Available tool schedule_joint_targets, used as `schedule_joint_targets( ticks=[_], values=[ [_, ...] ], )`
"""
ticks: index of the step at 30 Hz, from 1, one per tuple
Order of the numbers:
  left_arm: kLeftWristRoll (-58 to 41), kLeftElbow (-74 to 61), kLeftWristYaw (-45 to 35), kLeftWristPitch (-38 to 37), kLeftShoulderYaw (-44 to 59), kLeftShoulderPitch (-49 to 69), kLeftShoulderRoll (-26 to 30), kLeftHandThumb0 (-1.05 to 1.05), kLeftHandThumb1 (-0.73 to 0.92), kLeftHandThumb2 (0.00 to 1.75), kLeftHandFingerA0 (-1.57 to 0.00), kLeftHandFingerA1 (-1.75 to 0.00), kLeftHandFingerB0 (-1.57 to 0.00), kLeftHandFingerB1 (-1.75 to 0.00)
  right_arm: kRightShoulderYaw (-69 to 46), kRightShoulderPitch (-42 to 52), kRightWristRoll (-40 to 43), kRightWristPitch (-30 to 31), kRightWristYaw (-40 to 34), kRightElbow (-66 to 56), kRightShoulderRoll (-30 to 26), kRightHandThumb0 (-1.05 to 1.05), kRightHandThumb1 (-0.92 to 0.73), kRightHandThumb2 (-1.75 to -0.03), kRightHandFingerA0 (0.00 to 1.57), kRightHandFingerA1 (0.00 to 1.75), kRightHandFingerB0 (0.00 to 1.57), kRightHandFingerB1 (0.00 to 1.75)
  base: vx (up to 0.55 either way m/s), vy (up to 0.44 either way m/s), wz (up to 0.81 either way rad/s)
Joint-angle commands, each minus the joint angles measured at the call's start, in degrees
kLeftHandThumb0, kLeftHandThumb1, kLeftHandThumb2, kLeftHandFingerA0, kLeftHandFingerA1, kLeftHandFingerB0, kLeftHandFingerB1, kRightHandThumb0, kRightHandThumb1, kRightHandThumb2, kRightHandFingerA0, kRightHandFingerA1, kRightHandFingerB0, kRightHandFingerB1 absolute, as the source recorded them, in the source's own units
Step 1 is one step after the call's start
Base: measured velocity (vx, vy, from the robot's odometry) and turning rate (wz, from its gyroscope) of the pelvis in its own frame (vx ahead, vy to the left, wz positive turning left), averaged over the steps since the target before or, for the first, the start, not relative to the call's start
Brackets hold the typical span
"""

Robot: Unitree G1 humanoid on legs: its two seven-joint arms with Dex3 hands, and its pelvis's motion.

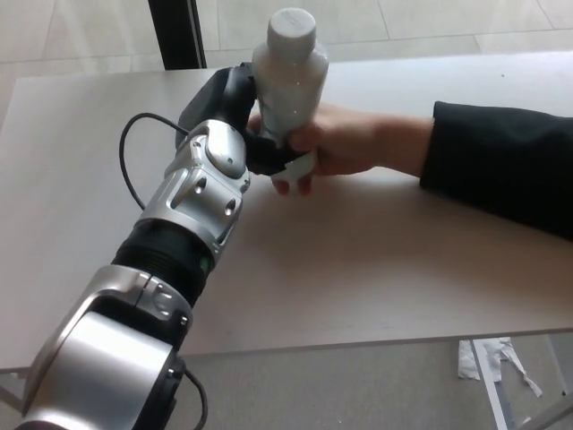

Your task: Pick up a bottle and hand it

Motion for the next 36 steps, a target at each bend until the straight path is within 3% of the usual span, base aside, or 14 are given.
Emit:
schedule_joint_targets(
  ticks=[1,2,4,5,7,9,14,15,20,21,23,33,34,36],
  values=[
    [1.24,-8.53,-19.95,11.51,-5.37,-3.84,6.69,-0.75,0.58,0.58,-0.12,-0.58,0.0,0.0,-0.51,-0.31,0.56,-0.85,-0.04,-0.56,-0.47,-0.66,-0.53,-0.56,0.9,1.09,0.4,0.47,0.0,0.0,0.0],
    [-0.81,-14.22,-24.63,11.77,-5.16,-2.81,9.21,-0.94,0.54,0.91,0.0,-0.23,0.0,0.0,-0.91,-0.12,0.73,-0.95,-0.17,-0.43,-0.83,-0.69,-0.4,-0.83,0.98,1.15,0.38,0.58,0.0,0.0,0.0],
    [-1.88,-17.57,-26.37,12.77,-4.86,-1.88,10.46,-0.94,0.54,0.91,0.0,-0.23,0.0,0.0,-1.14,-0.1,0.99,-0.55,-0.11,-0.59,-0.81,-0.69,-0.4,-0.83,0.98,1.15,0.38,0.58,0.0,0.0,0.0],
    [-2.69,-22.28,-28.56,14.98,-4.81,-0.78,12.4,-0.81,0.57,0.58,0.0,-0.12,0.0,0.0,-1.27,-0.2,1.2,-0.8,0.41,-0.21,-0.96,-0.67,-0.4,-0.83,0.96,1.09,0.37,0.57,0.0,0.0,0.0],
    [-3.87,-30.92,-33.36,17.94,-5.29,1.5,17.05,-0.86,0.47,0.82,0.0,-0.18,0.0,0.0,-1.22,-0.04,0.87,-0.9,0.13,-0.06,-1.21,-0.69,-0.52,-0.56,0.95,1.07,0.41,0.51,0.0,0.0,0.0],
    [-5.94,-38.76,-39.16,20.94,-5.09,3.71,23.49,-0.73,0.57,0.58,0.0,0.0,0.0,0.0,-1.11,-0.14,0.57,-1.02,0.09,0.52,-1.55,-0.67,-0.41,-0.83,0.95,1.1,0.35,0.57,0.0,0.0,0.0],
    [-11.38,-49.52,-45.76,23.16,-0.37,9.73,34.79,-0.71,0.55,0.57,0.0,0.0,0.0,0.0,-1.87,0.87,1.25,-1.13,1.03,0.52,-1.95,-0.67,-0.53,-0.58,0.88,1.31,0.36,0.5,0.0,0.0,0.0],
    [-12.28,-50.83,-46.82,23.01,0.89,10.95,37.06,-0.89,0.49,0.83,0.0,-0.11,0.0,0.0,-2.05,1.24,1.37,-1.1,0.92,0.2,-1.82,-0.66,-0.52,-0.58,0.91,1.33,0.36,0.49,0.0,0.0,0.0],
    [-20.5,-58.36,-53.35,22.19,16.82,22.29,50.68,-0.79,0.43,0.78,-0.04,-0.16,0.0,0.0,-2.43,2.38,1.24,-1.61,0.53,0.4,-2.15,-0.74,-0.44,-0.83,0.92,1.19,0.31,0.54,0.0,0.0,0.0],
    [-20.56,-58.79,-53.7,22.14,17.77,23.02,51.77,-0.8,0.45,0.8,-0.12,-0.51,0.0,0.0,-2.39,2.4,1.11,-1.89,0.5,0.67,-2.29,-0.69,-0.42,-0.83,0.91,1.16,0.3,0.54,0.0,0.0,0.0],
    [-21.81,-59.74,-54.94,21.83,26.73,28.21,55.26,-0.82,0.45,0.81,0.0,-0.16,0.0,0.0,-3.1,2.58,1.73,-2.23,0.48,1.28,-2.2,-0.73,-0.44,-0.82,0.92,1.2,0.32,0.54,0.0,0.0,0.0],
    [-12.18,-57.04,-52.97,22.63,64.35,54.6,56.36,-0.79,0.55,0.59,0.0,-0.82,0.0,-0.2,-3.24,2.76,1.64,-2.75,0.98,2.86,-2.77,-0.68,-0.54,-0.58,0.88,1.29,0.35,0.48,0.0,0.0,0.0],
    [-10.73,-52.76,-48.76,18.99,67.96,58.5,54.64,-0.93,0.5,0.88,-0.06,-0.77,0.0,-0.19,-3.38,2.83,1.77,-2.66,1.05,2.84,-2.84,-0.74,-0.45,-0.83,0.93,1.19,0.31,0.54,0.0,0.0,0.0],
    [-9.67,-45.77,-43.59,12.77,71.49,64.69,52.85,-0.9,0.54,0.62,0.0,-0.97,0.0,-0.11,-3.6,2.92,2.14,-2.28,1.34,2.72,-2.73,-0.65,-0.54,-0.57,0.85,1.19,0.34,0.46,0.0,0.0,0.0]
  ],
)
